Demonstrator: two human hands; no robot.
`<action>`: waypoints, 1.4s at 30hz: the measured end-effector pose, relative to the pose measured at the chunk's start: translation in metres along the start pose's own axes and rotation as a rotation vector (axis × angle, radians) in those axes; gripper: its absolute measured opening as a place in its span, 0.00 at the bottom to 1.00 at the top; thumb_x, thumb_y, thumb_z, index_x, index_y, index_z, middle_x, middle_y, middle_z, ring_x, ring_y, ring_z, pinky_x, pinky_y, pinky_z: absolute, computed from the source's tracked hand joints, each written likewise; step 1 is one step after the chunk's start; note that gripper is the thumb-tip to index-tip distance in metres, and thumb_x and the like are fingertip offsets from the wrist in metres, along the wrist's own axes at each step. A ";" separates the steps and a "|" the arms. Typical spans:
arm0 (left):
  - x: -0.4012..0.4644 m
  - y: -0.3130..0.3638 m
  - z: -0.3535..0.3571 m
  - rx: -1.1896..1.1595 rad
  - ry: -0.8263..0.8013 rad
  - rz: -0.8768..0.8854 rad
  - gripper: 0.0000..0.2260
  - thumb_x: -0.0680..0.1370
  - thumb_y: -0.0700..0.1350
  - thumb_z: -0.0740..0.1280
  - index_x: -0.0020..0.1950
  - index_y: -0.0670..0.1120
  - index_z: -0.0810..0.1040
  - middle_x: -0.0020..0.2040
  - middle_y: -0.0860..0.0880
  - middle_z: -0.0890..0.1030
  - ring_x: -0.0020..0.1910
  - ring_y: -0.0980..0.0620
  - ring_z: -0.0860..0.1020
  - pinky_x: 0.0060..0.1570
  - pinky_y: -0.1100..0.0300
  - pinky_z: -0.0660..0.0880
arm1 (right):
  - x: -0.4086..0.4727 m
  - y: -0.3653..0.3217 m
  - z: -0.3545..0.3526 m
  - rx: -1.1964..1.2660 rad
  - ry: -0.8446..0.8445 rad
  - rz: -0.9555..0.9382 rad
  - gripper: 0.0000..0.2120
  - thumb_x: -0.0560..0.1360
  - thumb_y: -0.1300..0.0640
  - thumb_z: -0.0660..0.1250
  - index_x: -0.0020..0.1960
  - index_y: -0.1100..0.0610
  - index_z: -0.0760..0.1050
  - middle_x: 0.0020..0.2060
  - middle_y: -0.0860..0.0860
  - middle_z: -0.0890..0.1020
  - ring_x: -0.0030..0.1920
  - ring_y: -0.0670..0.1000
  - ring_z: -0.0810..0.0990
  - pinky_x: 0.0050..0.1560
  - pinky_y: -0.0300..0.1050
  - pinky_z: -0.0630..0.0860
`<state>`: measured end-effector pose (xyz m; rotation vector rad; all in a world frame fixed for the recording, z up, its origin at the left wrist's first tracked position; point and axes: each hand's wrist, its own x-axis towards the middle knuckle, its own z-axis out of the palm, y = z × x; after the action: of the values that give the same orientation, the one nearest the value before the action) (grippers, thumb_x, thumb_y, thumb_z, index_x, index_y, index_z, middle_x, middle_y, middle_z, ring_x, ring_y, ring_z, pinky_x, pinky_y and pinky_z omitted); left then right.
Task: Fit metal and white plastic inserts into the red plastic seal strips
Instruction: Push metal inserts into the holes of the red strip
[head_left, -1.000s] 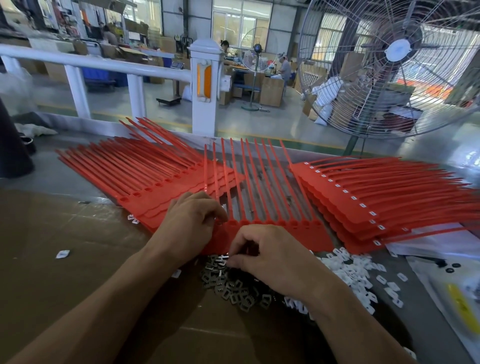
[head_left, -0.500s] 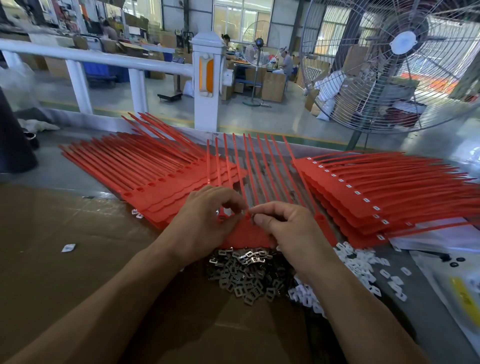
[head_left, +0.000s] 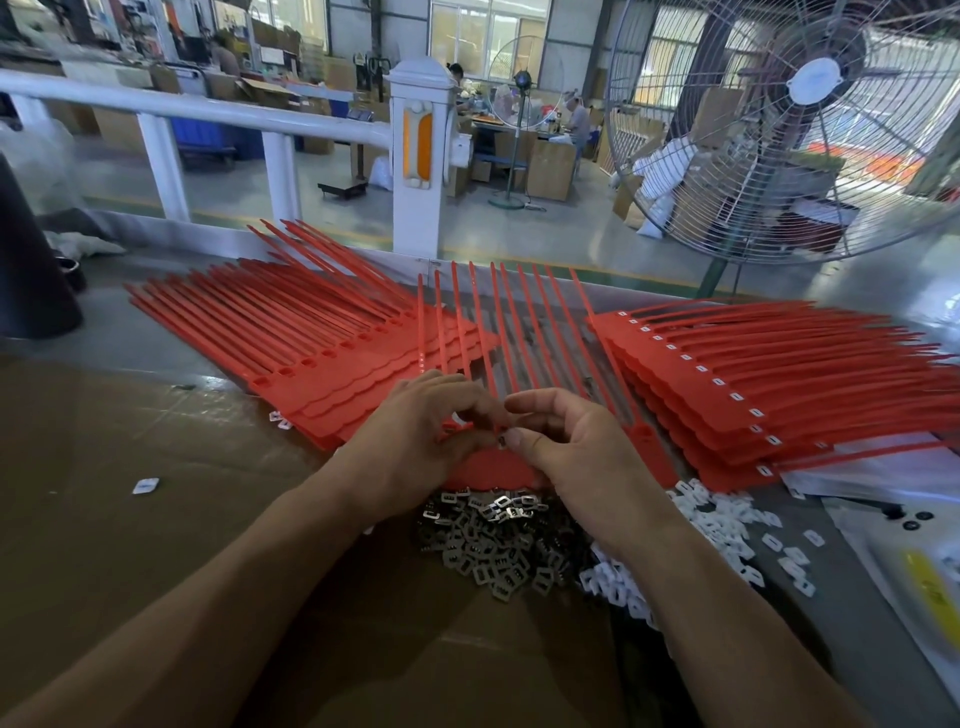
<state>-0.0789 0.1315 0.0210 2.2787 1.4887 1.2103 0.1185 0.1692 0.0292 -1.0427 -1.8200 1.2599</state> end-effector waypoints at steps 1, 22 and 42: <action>0.000 0.000 0.000 -0.005 -0.002 -0.009 0.09 0.76 0.44 0.74 0.54 0.56 0.84 0.49 0.62 0.82 0.53 0.58 0.78 0.52 0.56 0.75 | 0.000 0.000 0.000 -0.008 0.001 -0.011 0.12 0.80 0.56 0.72 0.60 0.43 0.79 0.50 0.44 0.86 0.47 0.41 0.85 0.50 0.41 0.77; 0.003 -0.005 -0.007 0.180 0.106 -0.124 0.05 0.76 0.48 0.73 0.50 0.56 0.83 0.46 0.61 0.82 0.51 0.58 0.77 0.60 0.49 0.70 | -0.001 0.004 0.001 -0.188 0.090 -0.075 0.11 0.78 0.57 0.73 0.56 0.42 0.79 0.46 0.39 0.83 0.47 0.36 0.82 0.44 0.27 0.74; 0.011 -0.007 0.003 0.526 -0.066 -0.148 0.07 0.80 0.55 0.67 0.55 0.60 0.82 0.55 0.62 0.78 0.60 0.58 0.67 0.60 0.59 0.52 | 0.002 0.008 0.000 -0.210 0.079 -0.014 0.07 0.79 0.58 0.72 0.53 0.46 0.82 0.46 0.43 0.85 0.46 0.40 0.84 0.47 0.36 0.79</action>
<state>-0.0797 0.1443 0.0216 2.4128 2.1031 0.7573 0.1195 0.1725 0.0220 -1.1729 -1.9250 1.0209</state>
